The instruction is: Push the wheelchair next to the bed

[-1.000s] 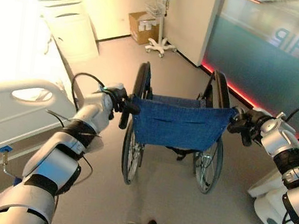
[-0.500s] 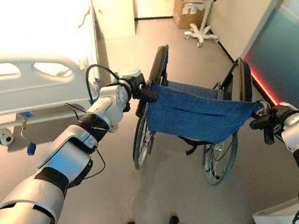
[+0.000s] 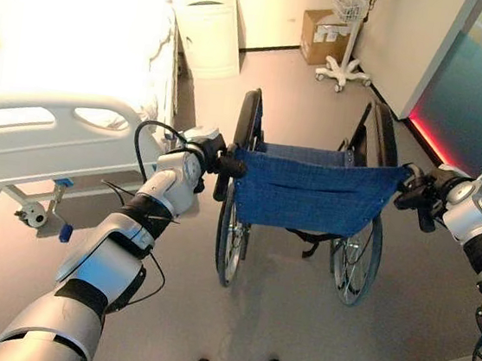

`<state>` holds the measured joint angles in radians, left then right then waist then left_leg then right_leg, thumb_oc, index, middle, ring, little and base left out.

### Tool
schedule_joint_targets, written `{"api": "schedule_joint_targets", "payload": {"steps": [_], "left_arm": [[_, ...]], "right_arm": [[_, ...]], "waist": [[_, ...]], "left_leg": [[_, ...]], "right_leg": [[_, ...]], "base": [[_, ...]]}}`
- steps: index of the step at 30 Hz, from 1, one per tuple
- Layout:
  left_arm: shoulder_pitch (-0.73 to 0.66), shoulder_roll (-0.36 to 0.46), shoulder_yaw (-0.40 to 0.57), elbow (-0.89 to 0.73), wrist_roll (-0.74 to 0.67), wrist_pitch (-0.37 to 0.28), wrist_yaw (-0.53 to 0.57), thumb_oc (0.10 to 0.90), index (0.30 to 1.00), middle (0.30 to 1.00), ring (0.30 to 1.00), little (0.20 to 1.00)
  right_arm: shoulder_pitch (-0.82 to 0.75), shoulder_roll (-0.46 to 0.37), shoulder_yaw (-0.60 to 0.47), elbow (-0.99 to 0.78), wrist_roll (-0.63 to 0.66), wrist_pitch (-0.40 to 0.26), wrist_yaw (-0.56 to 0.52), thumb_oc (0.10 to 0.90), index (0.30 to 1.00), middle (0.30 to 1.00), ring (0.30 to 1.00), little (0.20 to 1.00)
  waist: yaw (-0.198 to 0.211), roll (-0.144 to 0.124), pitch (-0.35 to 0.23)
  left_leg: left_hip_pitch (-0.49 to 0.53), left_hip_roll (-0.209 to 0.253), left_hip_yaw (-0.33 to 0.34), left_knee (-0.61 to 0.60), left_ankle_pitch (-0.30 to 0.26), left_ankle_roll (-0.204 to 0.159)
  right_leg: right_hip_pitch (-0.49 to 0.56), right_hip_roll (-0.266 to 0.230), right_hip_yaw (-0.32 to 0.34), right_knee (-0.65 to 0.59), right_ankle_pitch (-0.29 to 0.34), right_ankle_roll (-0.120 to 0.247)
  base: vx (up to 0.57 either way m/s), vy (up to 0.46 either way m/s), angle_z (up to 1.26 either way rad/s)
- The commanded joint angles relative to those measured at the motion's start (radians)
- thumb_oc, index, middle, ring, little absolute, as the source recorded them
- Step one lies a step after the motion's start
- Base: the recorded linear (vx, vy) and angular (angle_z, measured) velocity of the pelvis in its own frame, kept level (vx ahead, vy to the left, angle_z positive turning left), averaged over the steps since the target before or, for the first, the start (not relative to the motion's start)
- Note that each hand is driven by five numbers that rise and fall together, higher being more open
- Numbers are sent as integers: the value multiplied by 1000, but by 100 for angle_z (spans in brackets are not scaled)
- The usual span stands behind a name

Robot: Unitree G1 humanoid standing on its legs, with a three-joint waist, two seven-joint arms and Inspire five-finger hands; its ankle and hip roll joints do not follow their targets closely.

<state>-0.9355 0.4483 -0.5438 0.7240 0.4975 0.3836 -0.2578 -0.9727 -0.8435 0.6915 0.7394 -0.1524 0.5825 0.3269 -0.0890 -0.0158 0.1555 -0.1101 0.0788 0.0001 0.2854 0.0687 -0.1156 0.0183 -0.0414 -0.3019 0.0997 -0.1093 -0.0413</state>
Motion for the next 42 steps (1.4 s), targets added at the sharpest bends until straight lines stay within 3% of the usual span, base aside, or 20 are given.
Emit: {"api": "schedule_joint_targets", "payload": {"steps": [1,3,4,8,10,11,12,13,15,18,20,22,26,28,32,34,36,39,40,42], "left_arm": [[188,73,-109,-9,42,-55,-125,400,300,300,300,300],[190,74,-110,-15,34,-57,-127,400,300,300,300,300],[190,83,-114,-26,24,-61,-127,400,300,300,300,300],[196,117,-91,-58,30,-56,-143,400,300,300,300,300],[198,135,-83,-78,28,-45,-155,400,300,300,300,300],[204,143,-74,-84,14,-32,-159,400,300,300,300,300],[207,148,-73,-64,-3,-25,-173,400,300,300,300,300],[208,149,-73,-64,-3,-25,-173,400,300,300,300,300],[223,163,-64,-52,-15,-36,-182,400,300,300,300,300],[227,161,-62,-31,-7,-43,-165,400,300,300,300,300],[214,145,-80,1,-1,-52,-143,400,300,300,300,300],[208,138,-85,10,5,-54,-140,400,300,300,300,300],[188,124,-100,22,41,-56,-140,400,300,300,300,300],[176,117,-98,21,55,-64,-138,400,300,300,300,300],[152,107,-115,14,52,-70,-131,400,300,300,300,300],[146,102,-116,19,52,-75,-130,400,300,300,300,300],[140,84,-121,37,72,-111,-123,400,300,300,300,300],[145,72,-118,48,69,-119,-110,400,300,300,300,300],[135,79,-130,48,32,-109,-91,400,300,300,300,300],[127,79,-125,37,8,-94,-59,400,300,300,300,300]], "right_arm": [[-59,94,42,-155,-48,-293,-31,400,300,300,300,300],[-55,112,41,-142,-58,-298,-40,400,300,300,300,300],[-49,131,36,-139,-74,-305,-52,400,300,300,300,300],[-77,146,27,-120,-79,-352,-50,400,300,300,300,300],[-91,152,36,-114,-86,-375,-44,400,300,300,300,300],[-96,162,47,-96,-59,-389,-50,400,300,300,300,300],[-65,185,28,-101,-69,-401,-35,400,300,300,300,300],[-64,185,27,-101,-70,-401,-35,400,300,300,300,300],[-24,203,28,-101,-71,-430,-39,400,300,300,300,300],[-11,219,25,-94,-68,-450,-43,400,300,300,300,300],[2,227,19,-73,-71,-472,-59,400,300,300,300,300],[7,226,18,-65,-70,-479,-62,400,300,300,300,300],[-7,230,31,-56,-56,-461,-75,400,300,300,300,300],[-16,215,28,-56,-51,-452,-81,400,300,300,300,300],[-37,180,31,-89,-49,-396,-67,400,300,300,300,300],[-54,173,38,-105,-51,-357,-51,400,300,300,300,300],[-75,163,47,-115,-49,-280,-22,400,300,300,300,300],[-83,151,54,-111,-30,-256,-7,400,300,300,300,300],[-97,144,54,-116,-21,-230,18,400,300,300,300,300],[-105,136,49,-109,-16,-235,32,400,300,300,300,300]], "waist": [[130,-52,80],[157,-38,97],[191,-13,110],[250,16,110],[259,19,101],[264,20,84],[270,2,60],[271,1,60],[280,-18,25],[292,-23,-1],[282,-16,-18],[276,-14,-21],[230,-4,7],[181,-21,51],[141,-20,73],[136,-28,73],[120,-45,72],[111,-54,63],[105,-56,69],[92,-56,82]], "left_leg": [[-5,-47,36,80,43,54],[-55,-75,67,33,55,47],[-133,-101,98,-56,110,37],[-167,-110,139,-208,182,36],[-153,-117,150,-207,151,54],[-131,-124,161,-220,108,76],[-117,-135,162,-183,56,111],[-117,-136,163,-181,55,112],[-53,-147,164,-208,20,148],[-24,-158,144,-237,22,163],[3,-172,94,-250,0,188],[12,-179,69,-248,-5,192],[90,-175,10,-218,-58,184],[164,-193,-44,-185,-153,186],[207,-183,-125,-117,-237,170],[212,-182,-140,-84,-268,163],[241,-168,-172,-24,-339,151],[254,-148,-176,-10,-356,141],[283,-89,-156,-23,-340,109],[284,-34,-111,-46,-260,82]], "right_leg": [[67,10,87,8,65,64],[115,32,97,-12,58,68],[161,61,115,-33,54,70],[212,80,125,-27,23,80],[212,80,124,-2,4,82],[217,84,128,20,-13,83],[235,62,122,58,-3,106],[235,61,123,58,-4,106],[236,16,92,149,79,170],[244,-6,101,228,122,204],[170,4,142,410,195,219],[135,8,155,453,223,222],[-69,-77,143,324,267,199],[-211,-153,158,142,331,204],[-241,-157,184,-163,307,213],[-239,-164,201,-177,305,215],[-226,-166,244,-120,301,212],[-221,-155,271,-30,290,216],[-234,-155,239,91,273,218],[-217,-138,199,84,245,198]], "base": [[408,-105,-7],[405,-58,-14],[401,-35,-32],[396,51,-74],[274,161,-87],[354,184,-75],[355,184,-67],[309,138,-46],[363,166,-15],[321,136,36],[283,103,-19],[269,5,75],[362,-118,45],[549,-308,21],[482,-256,76],[548,-302,81],[679,-427,112],[384,-262,106],[477,-362,103],[454,-395,85]]}}
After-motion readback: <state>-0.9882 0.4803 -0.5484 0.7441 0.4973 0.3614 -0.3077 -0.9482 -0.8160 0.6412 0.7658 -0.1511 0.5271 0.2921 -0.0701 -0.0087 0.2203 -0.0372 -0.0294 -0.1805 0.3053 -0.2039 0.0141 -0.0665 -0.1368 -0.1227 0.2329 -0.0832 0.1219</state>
